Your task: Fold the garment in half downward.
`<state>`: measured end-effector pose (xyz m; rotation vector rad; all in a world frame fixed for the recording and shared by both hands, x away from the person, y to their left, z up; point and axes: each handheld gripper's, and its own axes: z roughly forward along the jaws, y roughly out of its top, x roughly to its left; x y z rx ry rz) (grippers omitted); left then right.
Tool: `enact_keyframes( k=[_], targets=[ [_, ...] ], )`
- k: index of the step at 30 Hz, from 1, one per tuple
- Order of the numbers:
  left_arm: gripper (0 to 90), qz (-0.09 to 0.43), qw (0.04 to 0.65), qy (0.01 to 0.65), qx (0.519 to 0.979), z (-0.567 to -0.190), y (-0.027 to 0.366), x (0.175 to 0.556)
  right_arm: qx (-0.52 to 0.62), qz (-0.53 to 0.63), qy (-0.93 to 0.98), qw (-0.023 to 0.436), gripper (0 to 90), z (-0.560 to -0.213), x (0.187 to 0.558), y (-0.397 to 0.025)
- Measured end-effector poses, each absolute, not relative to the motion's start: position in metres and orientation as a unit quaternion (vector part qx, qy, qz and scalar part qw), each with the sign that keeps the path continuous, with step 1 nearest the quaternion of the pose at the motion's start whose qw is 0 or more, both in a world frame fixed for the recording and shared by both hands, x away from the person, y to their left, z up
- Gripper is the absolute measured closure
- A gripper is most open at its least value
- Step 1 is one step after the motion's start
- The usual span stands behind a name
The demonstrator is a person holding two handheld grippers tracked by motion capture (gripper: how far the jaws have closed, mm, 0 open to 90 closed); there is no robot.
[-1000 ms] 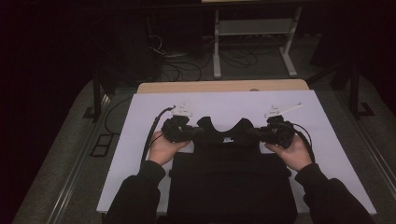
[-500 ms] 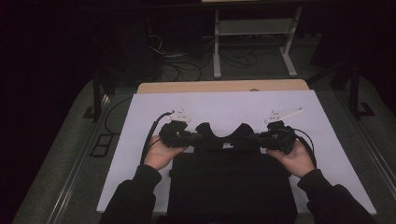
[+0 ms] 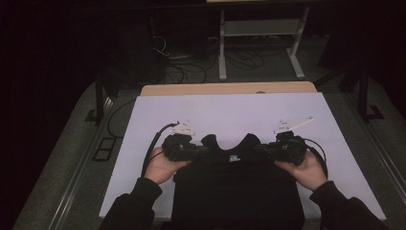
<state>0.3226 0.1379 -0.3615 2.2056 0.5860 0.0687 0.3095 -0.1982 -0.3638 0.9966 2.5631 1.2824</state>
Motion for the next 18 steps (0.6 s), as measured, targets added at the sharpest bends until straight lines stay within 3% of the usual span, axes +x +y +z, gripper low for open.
enact_keyframes(
  k=[18],
  targets=[
    [85.9,-0.005,0.422,0.255,0.870,-0.384,0.146,0.299,0.318,0.410,0.854,0.036,81.8,-0.376,0.285,-0.199]
  ],
)
